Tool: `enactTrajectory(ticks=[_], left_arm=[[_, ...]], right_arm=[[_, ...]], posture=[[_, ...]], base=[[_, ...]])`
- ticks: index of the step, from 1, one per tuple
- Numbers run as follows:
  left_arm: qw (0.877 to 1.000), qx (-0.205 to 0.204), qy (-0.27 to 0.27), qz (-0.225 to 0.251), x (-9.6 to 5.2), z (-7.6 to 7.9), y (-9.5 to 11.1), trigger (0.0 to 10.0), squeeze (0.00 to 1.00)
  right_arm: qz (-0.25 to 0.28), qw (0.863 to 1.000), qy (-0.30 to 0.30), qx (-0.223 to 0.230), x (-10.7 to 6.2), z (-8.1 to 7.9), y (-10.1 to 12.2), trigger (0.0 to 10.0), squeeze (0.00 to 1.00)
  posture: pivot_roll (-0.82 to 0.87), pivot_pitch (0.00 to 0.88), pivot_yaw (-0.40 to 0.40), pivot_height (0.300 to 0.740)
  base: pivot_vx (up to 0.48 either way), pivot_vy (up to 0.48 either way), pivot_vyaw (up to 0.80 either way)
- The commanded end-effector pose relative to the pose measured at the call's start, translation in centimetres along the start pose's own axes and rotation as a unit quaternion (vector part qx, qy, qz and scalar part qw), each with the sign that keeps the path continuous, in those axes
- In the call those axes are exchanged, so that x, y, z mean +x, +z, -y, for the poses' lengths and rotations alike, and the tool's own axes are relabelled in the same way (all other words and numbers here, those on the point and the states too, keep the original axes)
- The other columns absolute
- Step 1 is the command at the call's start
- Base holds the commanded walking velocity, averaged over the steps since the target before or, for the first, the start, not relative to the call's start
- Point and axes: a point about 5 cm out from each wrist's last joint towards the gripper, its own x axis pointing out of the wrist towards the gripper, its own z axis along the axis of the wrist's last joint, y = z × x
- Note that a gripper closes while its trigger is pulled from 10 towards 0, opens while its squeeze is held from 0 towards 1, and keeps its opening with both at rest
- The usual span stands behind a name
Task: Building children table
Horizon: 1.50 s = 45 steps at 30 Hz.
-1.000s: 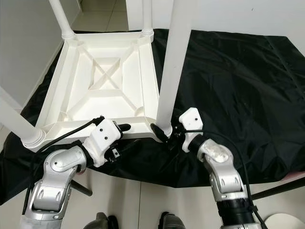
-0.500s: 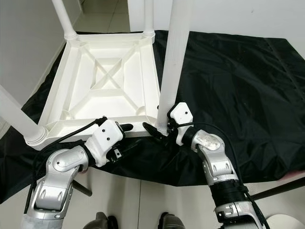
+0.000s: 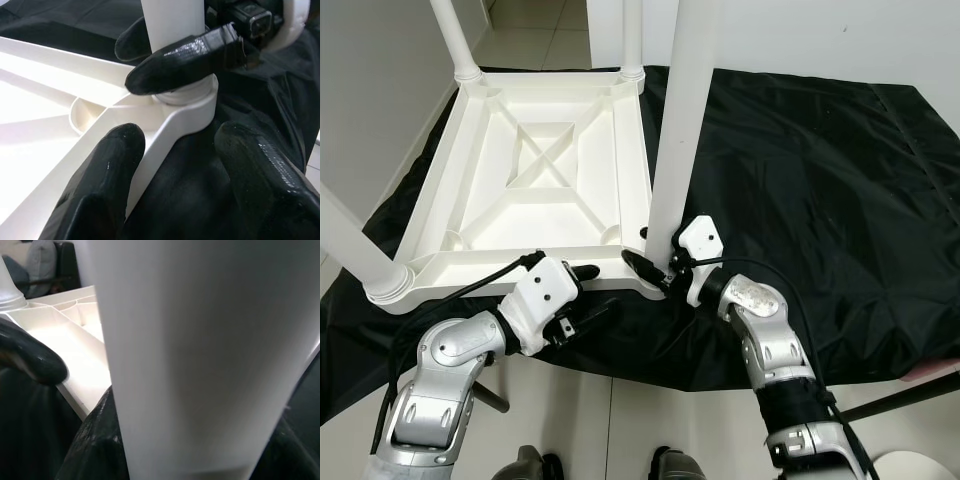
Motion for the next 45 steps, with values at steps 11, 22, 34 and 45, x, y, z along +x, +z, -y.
enactTrajectory(ticks=[11, 22, 34, 45], left_arm=[[0.995, -0.004, 0.101, -0.008, 0.0, -0.9, -0.4, 10.0, 0.0], [0.995, 0.0, 0.097, -0.008, -0.1, -1.1, -0.4, 10.0, 0.0], [0.995, 0.0, 0.097, -0.008, 0.0, -1.1, -0.3, 10.0, 0.0], [0.995, -0.002, 0.1, -0.011, -0.3, -1.1, -0.5, 10.0, 0.0]], right_arm=[[0.019, 0.983, -0.183, 0.023, 1.0, -2.3, 0.5, 10.0, 0.0], [0.035, 0.922, -0.383, 0.055, 0.8, -3.2, 0.7, 10.0, 0.0], [0.053, 0.921, -0.382, 0.051, 1.1, -3.9, 1.6, 10.0, 1.0], [0.049, 0.95, -0.309, 0.024, -0.7, -3.4, 1.3, 10.0, 0.0]], posture=[[-0.06, 0.131, 0.021, 0.74], [-0.06, 0.137, 0.036, 0.74], [-0.06, 0.144, 0.03, 0.74], [-0.06, 0.145, 0.034, 0.74]], base=[[0.0, 0.0, 0.0], [0.0, 0.0, 0.0], [0.0, 0.0, 0.0], [0.0, 0.0, 0.0]])
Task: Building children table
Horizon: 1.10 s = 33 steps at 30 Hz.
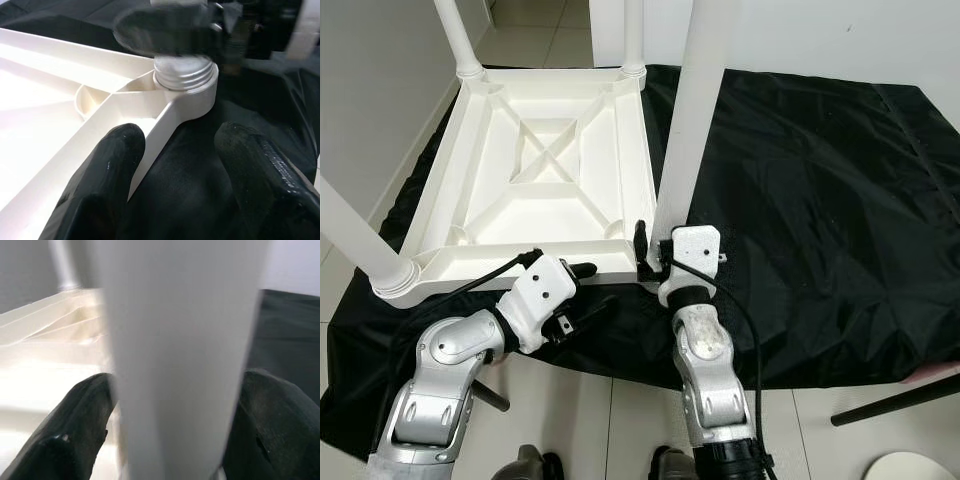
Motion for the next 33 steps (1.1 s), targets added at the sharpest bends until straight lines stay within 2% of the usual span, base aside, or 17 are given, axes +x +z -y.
enactTrajectory(ticks=[1, 3, 4, 5, 8, 13, 14, 17, 22, 23, 24, 25, 26, 33], left_arm=[[0.996, 0.0, 0.09, -0.007, -0.2, -0.9, -0.3, 10.0, 0.0], [0.996, 0.002, 0.088, -0.007, -0.2, -1.0, -0.3, 10.0, 0.0], [0.996, 0.002, 0.088, -0.007, -0.2, -1.0, -0.3, 10.0, 0.0], [0.996, 0.006, 0.087, -0.007, -0.2, -1.0, -0.3, 10.0, 0.0], [0.996, 0.007, 0.086, -0.007, -0.2, -1.1, -0.3, 10.0, 0.0], [0.997, 0.014, 0.071, 0.0, -0.1, -1.1, -0.1, 10.0, 0.0], [0.997, 0.014, 0.071, 0.0, -0.1, -1.1, -0.1, 10.0, 0.0], [0.998, 0.018, 0.06, 0.002, -0.2, -0.9, -0.1, 10.0, 0.0], [0.998, 0.019, 0.062, 0.001, -0.2, -0.9, 0.0, 10.0, 0.0], [0.998, 0.02, 0.062, 0.001, -0.2, -1.0, 0.0, 10.0, 0.0], [0.998, 0.02, 0.062, 0.001, -0.2, -1.0, 0.0, 10.0, 0.0], [0.998, 0.019, 0.065, 0.001, -0.3, -1.0, 0.0, 10.0, 0.0], [0.998, 0.019, 0.068, 0.0, -0.4, -1.0, 0.0, 10.0, 0.0], [0.997, 0.016, 0.075, 0.0, -0.6, -0.9, 0.0, 10.0, 0.0]], right_arm=[[0.003, 0.999, 0.033, 0.004, -0.4, 0.2, 0.0, 10.0, 0.0], [-0.001, 0.997, 0.077, -0.003, -0.6, 0.9, -0.2, 10.0, 0.0], [-0.001, 0.997, 0.077, -0.003, -0.6, 0.9, -0.2, 10.0, 0.0], [-0.004, 0.994, 0.109, -0.006, -0.6, 1.1, -0.3, 10.0, 0.0], [-0.007, 0.991, 0.135, -0.012, -0.5, 1.4, -0.3, 10.0, 0.0], [-0.012, 0.979, 0.2, -0.045, 1.2, 2.9, -0.3, 10.0, 0.0], [-0.012, 0.979, 0.2, -0.045, 1.2, 2.9, -0.3, 10.0, 0.0], [-0.02, 0.967, 0.246, -0.069, 2.4, 3.0, -0.5, 10.0, 0.0], [-0.024, 0.959, 0.272, -0.079, 3.3, 3.0, -0.6, 9.8, 0.0], [-0.027, 0.958, 0.276, -0.078, 3.4, 3.0, -0.6, 7.5, 0.0], [-0.027, 0.958, 0.276, -0.078, 3.4, 3.0, -0.6, 7.5, 0.0], [-0.028, 0.956, 0.282, -0.076, 3.6, 3.1, -0.6, 2.2, 0.0], [-0.029, 0.955, 0.287, -0.074, 3.7, 3.3, -0.6, 0.0, 0.0], [-0.039, 0.947, 0.312, -0.064, 3.5, 3.6, -1.1, 0.0, 0.0]], posture=[[-0.06, 0.145, 0.034, 0.74], [-0.06, 0.142, 0.037, 0.74], [-0.06, 0.142, 0.037, 0.74], [-0.06, 0.14, 0.039, 0.74], [-0.06, 0.137, 0.04, 0.74], [-0.06, 0.131, 0.047, 0.74], [-0.06, 0.131, 0.047, 0.74], [-0.06, 0.13, 0.048, 0.74], [-0.05, 0.13, 0.044, 0.74], [-0.04, 0.13, 0.04, 0.74], [-0.04, 0.13, 0.04, 0.74], [-0.04, 0.131, 0.036, 0.74], [-0.04, 0.131, 0.033, 0.74], [-0.03, 0.133, 0.028, 0.74]], base=[[0.0, 0.0, 0.0], [0.0, 0.0, 0.0], [0.0, 0.0, 0.0], [0.0, 0.0, 0.0], [0.0, 0.0, 0.0], [0.0, 0.0, 0.0], [0.0, 0.0, 0.0], [0.0, 0.0, 0.0], [0.0, 0.0, 0.0], [0.0, 0.0, 0.0], [0.0, 0.0, 0.0], [0.0, 0.0, 0.0], [0.0, 0.0, 0.0], [0.0, 0.0, 0.0]])
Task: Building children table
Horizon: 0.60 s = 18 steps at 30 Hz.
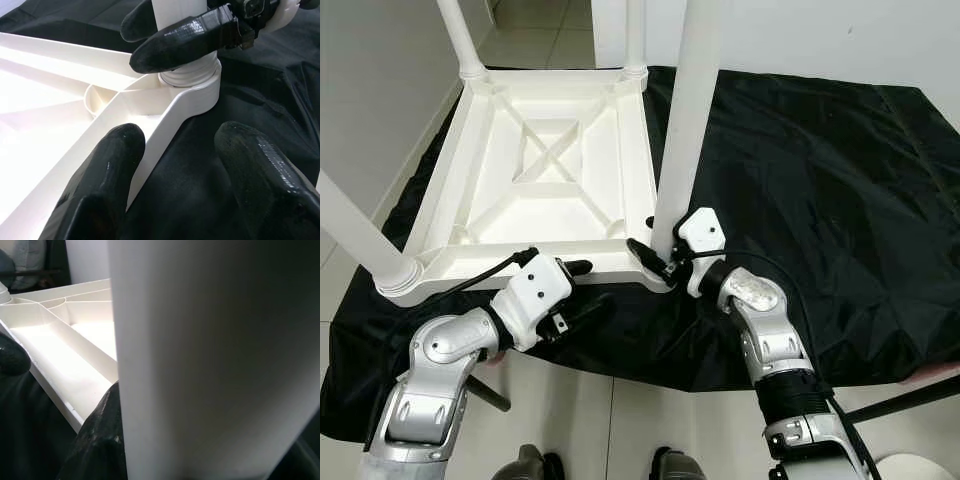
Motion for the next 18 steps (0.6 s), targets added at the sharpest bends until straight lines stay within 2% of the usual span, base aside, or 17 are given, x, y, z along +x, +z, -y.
enactTrajectory(ticks=[1, 3, 4, 5, 9, 10, 12, 16, 18], left_arm=[[0.997, -0.001, 0.074, -0.001, -0.3, -0.6, 0.0, 10.0, 0.0], [0.997, -0.001, 0.073, -0.001, -0.3, -0.6, 0.0, 10.0, 0.0], [0.997, -0.001, 0.073, -0.001, -0.3, -0.6, 0.0, 10.0, 0.0], [0.997, 0.0, 0.073, -0.001, -0.3, -0.6, 0.1, 10.0, 0.0], [0.997, 0.001, 0.073, -0.002, -0.3, -0.7, 0.1, 10.0, 0.0], [0.997, 0.002, 0.073, -0.003, -0.3, -0.8, 0.0, 10.0, 0.0], [0.997, 0.002, 0.073, -0.003, -0.3, -0.8, 0.0, 10.0, 0.0], [0.997, 0.002, 0.072, -0.009, -0.2, -0.8, -0.2, 10.0, 0.0], [0.997, 0.002, 0.072, -0.009, -0.2, -0.8, -0.2, 10.0, 0.0]], right_arm=[[-0.005, 1.0, 0.009, -0.003, -0.2, 0.0, -0.3, 0.0, 0.0], [-0.006, 1.0, 0.01, 0.0, -0.2, 0.0, -0.4, 0.0, 0.0], [-0.007, 1.0, 0.008, 0.0, -0.2, 0.1, -0.6, 4.6, 0.0], [-0.008, 1.0, 0.002, 0.004, -0.2, 0.1, -0.7, 10.0, 0.0], [-0.006, 1.0, -0.015, 0.014, -0.3, 0.0, -0.7, 10.0, 0.0], [-0.001, 0.999, -0.051, 0.011, -0.3, -0.3, -0.4, 10.0, 0.0], [-0.001, 0.999, -0.051, 0.011, -0.3, -0.3, -0.4, 10.0, 0.0], [-0.014, 0.994, -0.11, 0.022, -0.1, -1.1, -0.6, 10.0, 0.0], [-0.014, 0.994, -0.11, 0.022, -0.1, -1.1, -0.6, 10.0, 0.0]], posture=[[-0.03, 0.133, 0.03, 0.74], [-0.03, 0.133, 0.03, 0.74], [-0.02, 0.133, 0.032, 0.74], [-0.02, 0.133, 0.032, 0.74], [-0.02, 0.135, 0.033, 0.74], [-0.03, 0.134, 0.038, 0.74], [-0.03, 0.134, 0.038, 0.74], [-0.03, 0.131, 0.042, 0.74], [-0.03, 0.131, 0.042, 0.74]], base=[[0.0, 0.0, 0.0], [0.0, 0.0, 0.0], [0.0, 0.0, 0.0], [0.0, 0.0, 0.0], [0.0, 0.0, 0.0], [0.0, 0.0, 0.0], [0.0, 0.0, 0.0], [0.0, 0.0, 0.0], [0.0, 0.0, 0.0]])
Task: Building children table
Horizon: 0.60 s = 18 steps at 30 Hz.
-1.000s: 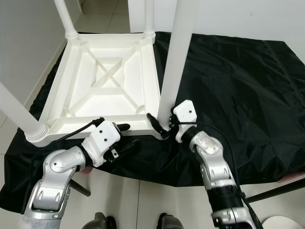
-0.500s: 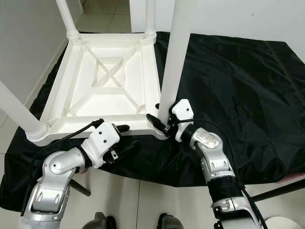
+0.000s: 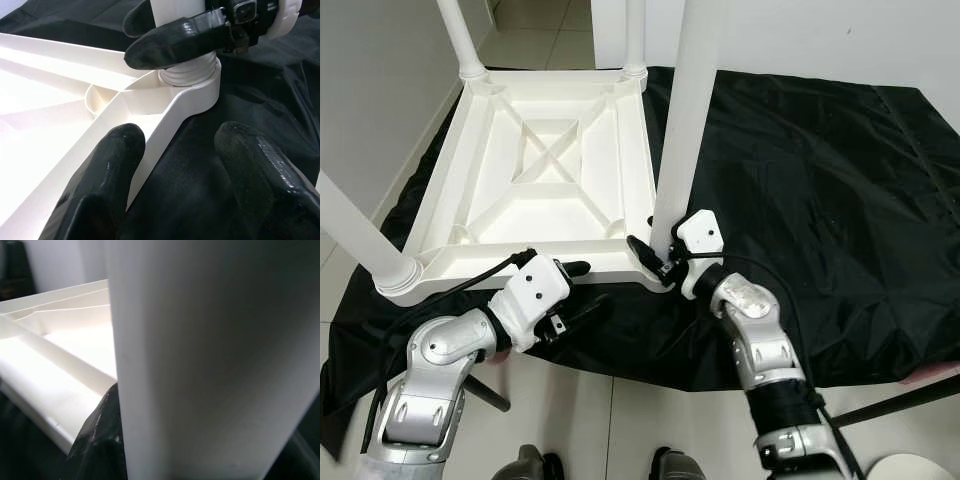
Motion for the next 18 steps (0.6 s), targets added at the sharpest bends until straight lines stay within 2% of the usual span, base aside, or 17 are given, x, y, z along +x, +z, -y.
enactTrajectory(ticks=[1, 2, 5, 6, 10, 18], left_arm=[[0.997, -0.002, 0.073, -0.008, 0.0, -0.7, -0.3, 10.0, 0.0], [0.997, -0.002, 0.073, -0.008, 0.0, -0.7, -0.3, 10.0, 0.0], [0.997, 0.0, 0.075, -0.009, -0.1, -0.8, -0.3, 10.0, 0.0], [0.997, 0.0, 0.075, -0.009, -0.1, -0.8, -0.3, 10.0, 0.0], [0.997, 0.001, 0.076, -0.01, 0.0, -0.9, -0.4, 10.0, 0.0], [0.995, -0.008, 0.097, -0.014, -0.1, -1.3, -0.7, 10.0, 0.0]], right_arm=[[-0.024, 0.999, -0.041, 0.002, -0.4, 0.1, -0.8, 10.0, 0.0], [-0.024, 0.999, -0.041, 0.002, -0.4, 0.1, -0.8, 10.0, 0.0], [-0.012, 0.995, -0.101, 0.017, -0.7, -2.1, -0.5, 10.0, 0.0], [-0.012, 0.995, -0.101, 0.017, -0.7, -2.1, -0.5, 10.0, 0.0], [-0.021, 0.99, -0.141, 0.021, -0.6, -4.2, -0.5, 10.0, 0.0], [-0.029, 0.979, -0.2, 0.026, 0.0, -5.1, -0.2, 10.0, 0.0]], posture=[[-0.03, 0.13, 0.041, 0.74], [-0.03, 0.13, 0.041, 0.74], [-0.03, 0.123, 0.042, 0.74], [-0.03, 0.123, 0.042, 0.74], [-0.04, 0.117, 0.043, 0.74], [-0.05, 0.108, 0.042, 0.74]], base=[[0.0, 0.0, 0.0], [0.0, 0.0, 0.0], [0.0, 0.0, 0.0], [0.0, 0.0, 0.0], [0.0, 0.0, 0.0], [0.0, 0.0, 0.0]])
